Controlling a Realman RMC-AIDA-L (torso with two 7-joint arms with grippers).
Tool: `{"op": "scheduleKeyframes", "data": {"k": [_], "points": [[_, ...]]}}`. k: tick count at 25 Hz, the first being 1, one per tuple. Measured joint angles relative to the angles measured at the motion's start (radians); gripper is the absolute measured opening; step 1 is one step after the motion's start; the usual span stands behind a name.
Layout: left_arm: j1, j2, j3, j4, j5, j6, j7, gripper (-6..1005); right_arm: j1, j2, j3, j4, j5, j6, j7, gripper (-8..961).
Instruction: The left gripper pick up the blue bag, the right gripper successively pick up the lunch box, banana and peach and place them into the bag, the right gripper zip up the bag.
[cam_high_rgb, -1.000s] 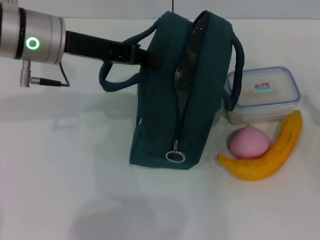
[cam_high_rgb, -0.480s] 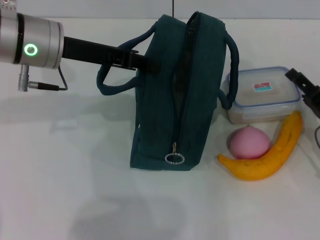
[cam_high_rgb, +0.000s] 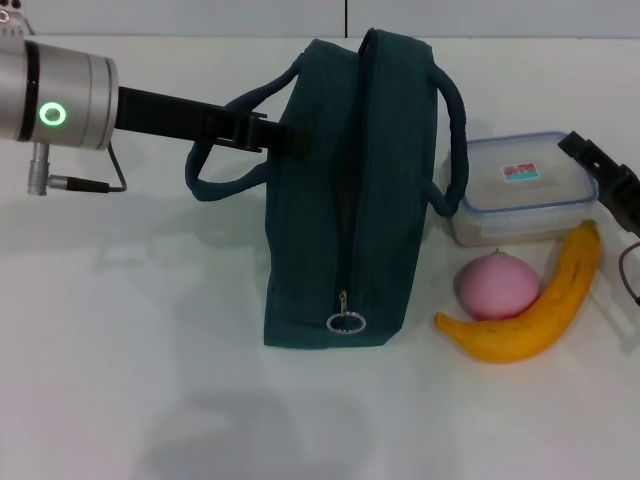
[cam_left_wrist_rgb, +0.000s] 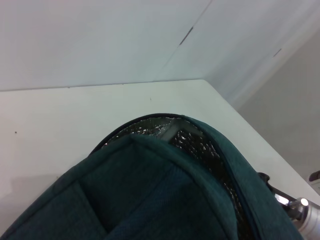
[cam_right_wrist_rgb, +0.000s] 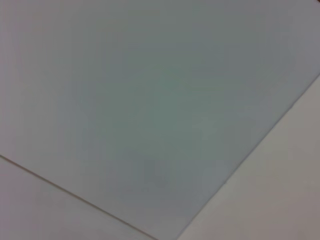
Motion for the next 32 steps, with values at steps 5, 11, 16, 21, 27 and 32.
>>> {"op": "scheduleKeyframes", "data": {"k": [5,11,16,21,27,32], "points": [[0.002,0.000,0.001,0.000,0.000,0.000,0.000,55,-0.012,-0.001,0.001,0.007,0.000,-0.037,0.019,729],[-0.003,0.000,0.001,0.000,0.000,0.000,0.001,55,-0.012,-0.002,0.001,0.008,0.000,-0.031,0.037,541],[-0.001,0.000,0.001,0.000,0.000,0.000,0.001,54,-0.014,-0.002,0.010,0.008,0.007,-0.030,0.039,348],[-0.002,0.000,0.002,0.000,-0.014,0.000,0.001,54,-0.010,-0.001,0.011,0.008,0.009,-0.033,0.045,213],[-0.003,0.000,0.003,0.000,-0.019,0.000,0.001,55,-0.007,0.000,0.014,0.007,0.013,-0.036,0.197,212],[-0.007,0.000,0.003,0.000,-0.019,0.000,0.001,55,-0.006,0.000,0.014,0.007,0.014,-0.037,0.267,208]]}}
